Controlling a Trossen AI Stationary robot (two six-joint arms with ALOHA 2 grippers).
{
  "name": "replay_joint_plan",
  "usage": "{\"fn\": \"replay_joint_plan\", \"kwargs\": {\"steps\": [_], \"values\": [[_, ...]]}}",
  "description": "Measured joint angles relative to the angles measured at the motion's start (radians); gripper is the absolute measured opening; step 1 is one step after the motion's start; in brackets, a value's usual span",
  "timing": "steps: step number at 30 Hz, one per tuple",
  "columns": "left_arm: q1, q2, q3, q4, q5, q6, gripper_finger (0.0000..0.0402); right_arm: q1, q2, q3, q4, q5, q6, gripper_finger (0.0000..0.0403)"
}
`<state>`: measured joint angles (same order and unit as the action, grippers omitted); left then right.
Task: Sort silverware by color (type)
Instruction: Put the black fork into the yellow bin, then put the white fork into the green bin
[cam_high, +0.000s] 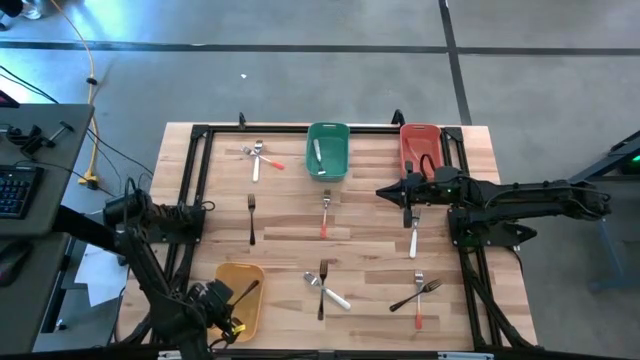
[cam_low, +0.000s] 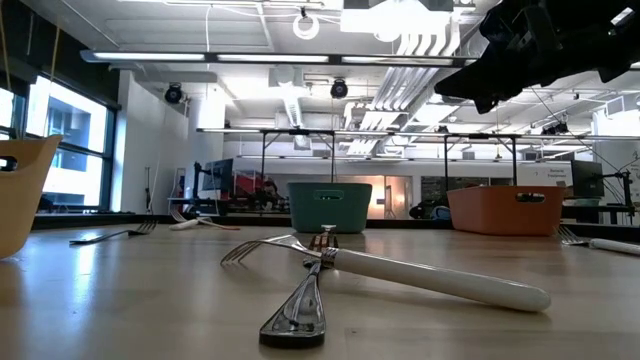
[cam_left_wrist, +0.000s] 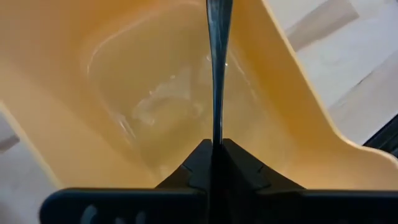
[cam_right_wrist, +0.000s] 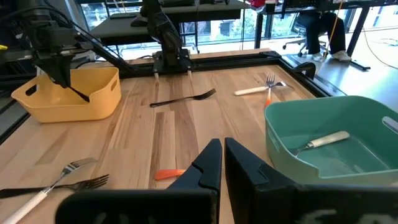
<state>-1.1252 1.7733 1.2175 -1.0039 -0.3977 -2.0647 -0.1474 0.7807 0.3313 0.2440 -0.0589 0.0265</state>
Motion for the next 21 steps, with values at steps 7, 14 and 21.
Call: {"fn": "replay_joint_plan", "kwargs": {"steps": [7,14,21], "values": [[0.021,-0.002,0.0,0.008,-0.003,0.078,0.0062,0.0,0.0,0.0,0.0,0.0,0.0,0.0004],[0.053,-0.003,0.0,0.016,-0.12,0.307,0.0063,0.0,0.0,0.0,0.0,0.0,0.0,0.0004],[0.093,-0.004,-0.002,0.157,-0.206,0.622,0.0006,0.0,0.0,0.0,-0.016,0.0,0.0,0.0004]]}}
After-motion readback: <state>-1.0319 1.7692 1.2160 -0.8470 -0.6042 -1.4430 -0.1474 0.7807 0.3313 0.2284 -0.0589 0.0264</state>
